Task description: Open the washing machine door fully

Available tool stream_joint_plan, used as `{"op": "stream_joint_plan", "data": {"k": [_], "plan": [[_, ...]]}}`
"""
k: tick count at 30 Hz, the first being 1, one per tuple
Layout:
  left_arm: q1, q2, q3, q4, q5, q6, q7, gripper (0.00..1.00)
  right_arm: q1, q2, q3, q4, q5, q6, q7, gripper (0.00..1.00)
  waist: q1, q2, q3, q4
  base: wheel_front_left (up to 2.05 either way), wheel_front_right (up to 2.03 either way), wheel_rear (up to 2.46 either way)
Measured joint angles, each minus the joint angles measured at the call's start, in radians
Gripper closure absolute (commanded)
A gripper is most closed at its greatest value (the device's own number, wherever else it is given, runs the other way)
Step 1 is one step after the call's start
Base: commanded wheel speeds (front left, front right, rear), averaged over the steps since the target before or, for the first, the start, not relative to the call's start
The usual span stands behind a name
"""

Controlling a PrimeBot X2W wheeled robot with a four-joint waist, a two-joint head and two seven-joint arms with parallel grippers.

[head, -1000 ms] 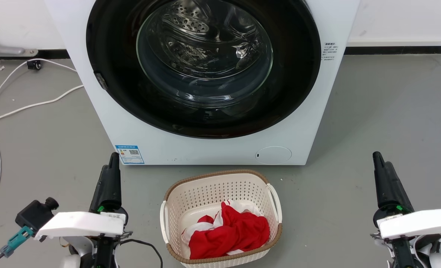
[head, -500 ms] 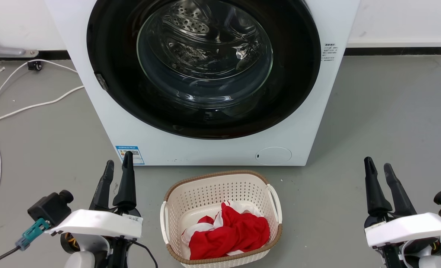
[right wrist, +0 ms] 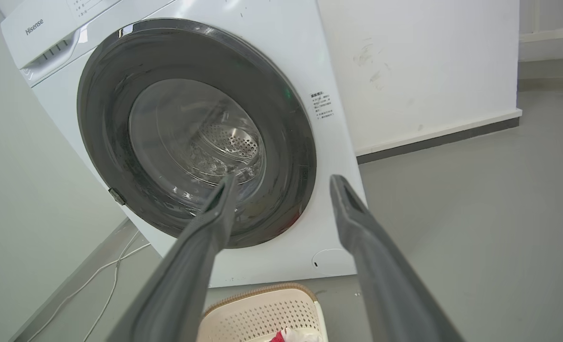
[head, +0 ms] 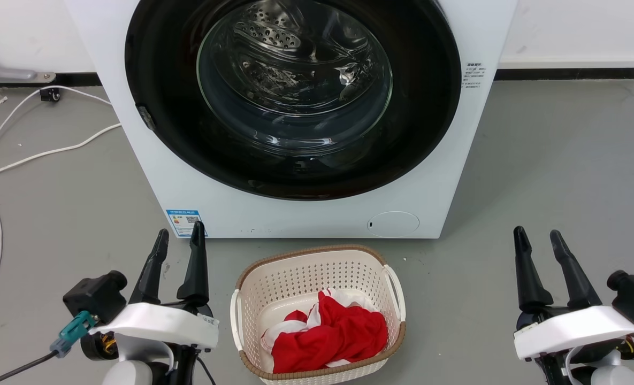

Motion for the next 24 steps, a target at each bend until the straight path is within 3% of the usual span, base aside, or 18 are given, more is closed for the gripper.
{"op": "stream_joint_plan", "data": {"k": [24], "plan": [[0.010,0.026,-0.049,-0.009,0.243,0.045,-0.054,0.00,0.014,0.001,0.022,-0.007,-0.221,0.000,-0.023,0.00,0.0000,0.0000,-0.002,0.007,0.00,0.00,0.00]]}}
